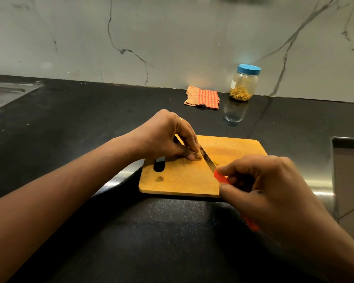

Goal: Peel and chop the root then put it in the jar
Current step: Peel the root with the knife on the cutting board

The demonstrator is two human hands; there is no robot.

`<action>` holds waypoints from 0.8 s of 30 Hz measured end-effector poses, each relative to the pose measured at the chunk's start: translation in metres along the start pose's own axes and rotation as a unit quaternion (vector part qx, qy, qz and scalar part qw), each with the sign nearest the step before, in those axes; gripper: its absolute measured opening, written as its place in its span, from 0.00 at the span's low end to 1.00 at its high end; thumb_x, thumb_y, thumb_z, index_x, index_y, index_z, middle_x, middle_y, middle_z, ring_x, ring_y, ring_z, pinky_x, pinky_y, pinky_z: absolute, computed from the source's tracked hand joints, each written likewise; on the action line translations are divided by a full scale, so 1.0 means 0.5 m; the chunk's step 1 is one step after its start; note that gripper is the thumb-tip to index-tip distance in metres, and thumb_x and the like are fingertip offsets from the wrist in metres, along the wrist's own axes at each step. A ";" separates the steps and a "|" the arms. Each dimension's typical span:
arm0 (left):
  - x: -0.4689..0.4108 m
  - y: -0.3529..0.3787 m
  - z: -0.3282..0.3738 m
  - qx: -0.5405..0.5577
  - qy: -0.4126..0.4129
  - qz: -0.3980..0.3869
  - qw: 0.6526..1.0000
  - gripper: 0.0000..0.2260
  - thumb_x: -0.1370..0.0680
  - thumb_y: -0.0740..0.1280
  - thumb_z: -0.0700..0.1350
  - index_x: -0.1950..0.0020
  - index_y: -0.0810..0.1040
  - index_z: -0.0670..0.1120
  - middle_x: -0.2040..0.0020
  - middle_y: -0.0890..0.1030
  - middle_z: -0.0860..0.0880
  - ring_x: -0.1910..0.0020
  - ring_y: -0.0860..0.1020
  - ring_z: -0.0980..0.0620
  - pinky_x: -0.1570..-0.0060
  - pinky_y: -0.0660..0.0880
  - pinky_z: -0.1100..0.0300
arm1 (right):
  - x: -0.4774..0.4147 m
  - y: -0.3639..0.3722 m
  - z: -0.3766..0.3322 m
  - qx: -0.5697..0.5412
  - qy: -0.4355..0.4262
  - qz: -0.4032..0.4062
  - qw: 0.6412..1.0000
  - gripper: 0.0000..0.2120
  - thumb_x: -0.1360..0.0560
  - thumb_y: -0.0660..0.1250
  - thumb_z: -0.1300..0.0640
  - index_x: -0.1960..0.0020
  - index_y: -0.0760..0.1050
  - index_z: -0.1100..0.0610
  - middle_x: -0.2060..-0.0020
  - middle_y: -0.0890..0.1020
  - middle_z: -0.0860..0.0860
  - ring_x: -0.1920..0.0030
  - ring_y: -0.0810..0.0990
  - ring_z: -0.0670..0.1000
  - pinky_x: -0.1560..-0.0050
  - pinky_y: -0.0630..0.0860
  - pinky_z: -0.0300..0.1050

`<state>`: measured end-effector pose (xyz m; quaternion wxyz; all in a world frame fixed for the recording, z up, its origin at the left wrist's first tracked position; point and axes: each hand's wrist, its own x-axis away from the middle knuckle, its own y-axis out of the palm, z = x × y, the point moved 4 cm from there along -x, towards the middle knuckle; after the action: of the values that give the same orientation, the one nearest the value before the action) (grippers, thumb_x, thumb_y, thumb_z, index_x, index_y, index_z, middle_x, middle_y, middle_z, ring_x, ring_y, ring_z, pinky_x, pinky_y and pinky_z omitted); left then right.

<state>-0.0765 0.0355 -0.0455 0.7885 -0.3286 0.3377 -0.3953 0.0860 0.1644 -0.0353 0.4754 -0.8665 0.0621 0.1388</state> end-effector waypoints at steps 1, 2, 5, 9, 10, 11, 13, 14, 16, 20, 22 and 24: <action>0.000 0.000 0.000 0.000 0.002 0.001 1.000 0.06 0.30 0.77 0.41 0.53 0.87 0.47 0.52 0.84 0.53 0.51 0.82 0.58 0.51 0.79 0.65 | 0.000 0.001 -0.002 0.005 -0.001 0.000 1.000 0.16 0.35 0.67 0.46 0.50 0.83 0.50 0.64 0.81 0.44 0.60 0.79 0.43 0.59 0.78 0.40; 0.000 0.000 0.001 -0.001 0.004 0.002 1.000 0.06 0.30 0.77 0.41 0.54 0.87 0.46 0.53 0.85 0.53 0.52 0.82 0.58 0.51 0.79 0.65 | -0.001 0.001 -0.004 0.008 -0.001 0.000 1.000 0.16 0.35 0.67 0.46 0.50 0.83 0.50 0.64 0.81 0.44 0.60 0.79 0.43 0.58 0.78 0.39; 0.000 0.001 0.003 0.000 0.007 0.005 1.000 0.06 0.30 0.77 0.41 0.54 0.87 0.47 0.53 0.85 0.53 0.52 0.82 0.58 0.51 0.79 0.65 | -0.007 0.007 -0.005 0.011 0.007 0.004 1.000 0.14 0.34 0.68 0.48 0.50 0.83 0.50 0.64 0.81 0.43 0.59 0.78 0.41 0.57 0.76 0.34; 0.000 0.000 0.003 -0.001 0.009 0.003 1.000 0.06 0.30 0.77 0.41 0.54 0.87 0.46 0.53 0.85 0.53 0.52 0.82 0.59 0.52 0.78 0.68 | -0.019 0.020 -0.010 0.033 0.003 0.000 0.999 0.11 0.31 0.70 0.51 0.50 0.83 0.51 0.63 0.81 0.44 0.61 0.78 0.42 0.60 0.77 0.34; 0.000 0.001 0.003 -0.001 0.010 0.003 1.000 0.06 0.30 0.77 0.41 0.54 0.87 0.46 0.53 0.85 0.53 0.52 0.82 0.59 0.53 0.77 0.69 | -0.023 0.022 -0.012 0.037 0.002 -0.002 0.999 0.10 0.30 0.70 0.51 0.50 0.83 0.51 0.63 0.81 0.45 0.61 0.78 0.43 0.60 0.78 0.37; 0.000 0.001 0.003 -0.001 0.012 0.004 1.000 0.06 0.30 0.77 0.41 0.54 0.87 0.46 0.53 0.85 0.53 0.52 0.82 0.59 0.53 0.77 0.70 | -0.028 0.023 -0.012 0.040 0.002 -0.003 0.999 0.10 0.30 0.69 0.52 0.50 0.83 0.52 0.63 0.81 0.46 0.61 0.78 0.44 0.60 0.78 0.39; 0.001 0.001 0.005 -0.004 0.016 0.003 1.000 0.06 0.30 0.77 0.41 0.54 0.87 0.47 0.54 0.85 0.54 0.52 0.82 0.59 0.53 0.76 0.71 | -0.036 0.024 -0.012 0.043 0.003 -0.004 0.999 0.10 0.29 0.70 0.52 0.49 0.82 0.52 0.63 0.80 0.45 0.62 0.77 0.43 0.62 0.77 0.36; 0.001 0.001 0.006 -0.006 0.019 0.004 1.000 0.05 0.30 0.77 0.41 0.55 0.87 0.47 0.54 0.85 0.54 0.52 0.82 0.59 0.54 0.76 0.71 | -0.039 0.026 -0.013 0.045 0.003 -0.009 0.999 0.10 0.29 0.70 0.52 0.48 0.82 0.52 0.63 0.80 0.44 0.62 0.77 0.43 0.62 0.76 0.35; 0.001 0.001 0.007 -0.009 0.021 0.005 1.000 0.05 0.30 0.77 0.41 0.55 0.87 0.47 0.54 0.85 0.53 0.52 0.82 0.59 0.54 0.76 0.71 | -0.044 0.031 -0.013 0.054 0.002 -0.016 0.998 0.12 0.28 0.69 0.52 0.46 0.81 0.52 0.63 0.78 0.43 0.63 0.76 0.42 0.64 0.73 0.32; 0.001 0.000 0.007 -0.014 0.023 0.007 1.000 0.06 0.30 0.77 0.41 0.55 0.87 0.46 0.54 0.85 0.53 0.52 0.82 0.59 0.53 0.80 0.65 | -0.053 0.035 -0.011 0.075 0.005 -0.022 0.997 0.12 0.28 0.68 0.52 0.46 0.81 0.52 0.68 0.73 0.40 0.66 0.73 0.40 0.68 0.67 0.28; 0.002 -0.001 0.005 -0.013 0.016 0.008 1.000 0.06 0.30 0.77 0.41 0.54 0.87 0.46 0.54 0.85 0.53 0.52 0.83 0.59 0.52 0.81 0.61 | -0.052 0.034 -0.010 0.073 0.007 -0.028 0.997 0.13 0.28 0.68 0.52 0.45 0.81 0.52 0.68 0.72 0.39 0.66 0.73 0.40 0.67 0.68 0.27; 0.001 -0.001 0.003 -0.010 0.008 0.008 1.000 0.06 0.30 0.77 0.41 0.54 0.87 0.46 0.54 0.85 0.53 0.52 0.83 0.59 0.51 0.81 0.61 | -0.045 0.032 -0.009 0.062 0.010 -0.036 0.997 0.12 0.27 0.69 0.52 0.44 0.81 0.52 0.68 0.71 0.38 0.66 0.73 0.40 0.65 0.69 0.26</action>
<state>-0.0753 0.0353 -0.0445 0.7857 -0.3301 0.3509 -0.3881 0.0618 0.1516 -0.0393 0.5323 -0.8384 0.0444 0.1085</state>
